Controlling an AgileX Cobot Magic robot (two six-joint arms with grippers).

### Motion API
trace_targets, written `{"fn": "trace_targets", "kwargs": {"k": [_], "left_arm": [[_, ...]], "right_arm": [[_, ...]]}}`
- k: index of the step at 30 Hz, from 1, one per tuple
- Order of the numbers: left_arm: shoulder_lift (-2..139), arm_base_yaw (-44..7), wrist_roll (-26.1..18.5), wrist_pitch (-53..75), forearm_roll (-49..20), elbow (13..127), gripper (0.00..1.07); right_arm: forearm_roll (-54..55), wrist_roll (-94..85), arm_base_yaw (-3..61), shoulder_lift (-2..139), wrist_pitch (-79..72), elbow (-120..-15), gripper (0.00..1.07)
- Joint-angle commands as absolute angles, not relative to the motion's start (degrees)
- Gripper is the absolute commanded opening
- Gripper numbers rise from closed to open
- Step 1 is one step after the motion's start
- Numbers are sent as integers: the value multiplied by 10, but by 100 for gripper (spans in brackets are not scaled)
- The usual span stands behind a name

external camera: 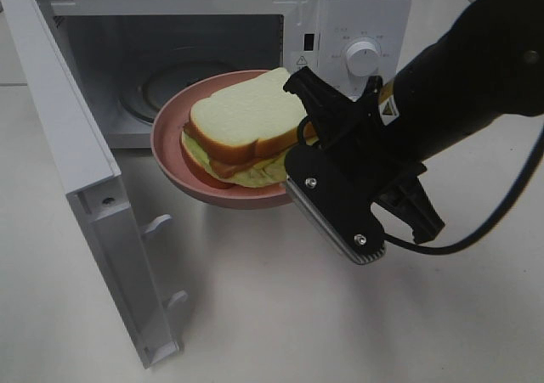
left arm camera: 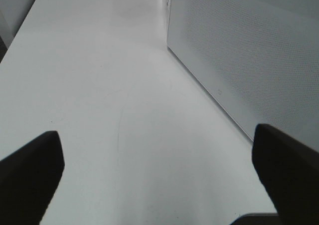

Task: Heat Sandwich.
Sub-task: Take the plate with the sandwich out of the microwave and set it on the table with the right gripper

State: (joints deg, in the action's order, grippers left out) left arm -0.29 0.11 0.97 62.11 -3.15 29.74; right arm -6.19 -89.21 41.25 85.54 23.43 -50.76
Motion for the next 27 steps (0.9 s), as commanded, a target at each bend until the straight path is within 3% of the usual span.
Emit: {"fn": "trace_targets", "kwargs": {"k": [1,27], "left_arm": [[-12,3,9,612,-33,296,98],[-12,3,9,612,-33,296,98]], "right_arm": [[-64,-867,414,818,222,-489,0],[-129,-724,414,596,288,-327,1]]}}
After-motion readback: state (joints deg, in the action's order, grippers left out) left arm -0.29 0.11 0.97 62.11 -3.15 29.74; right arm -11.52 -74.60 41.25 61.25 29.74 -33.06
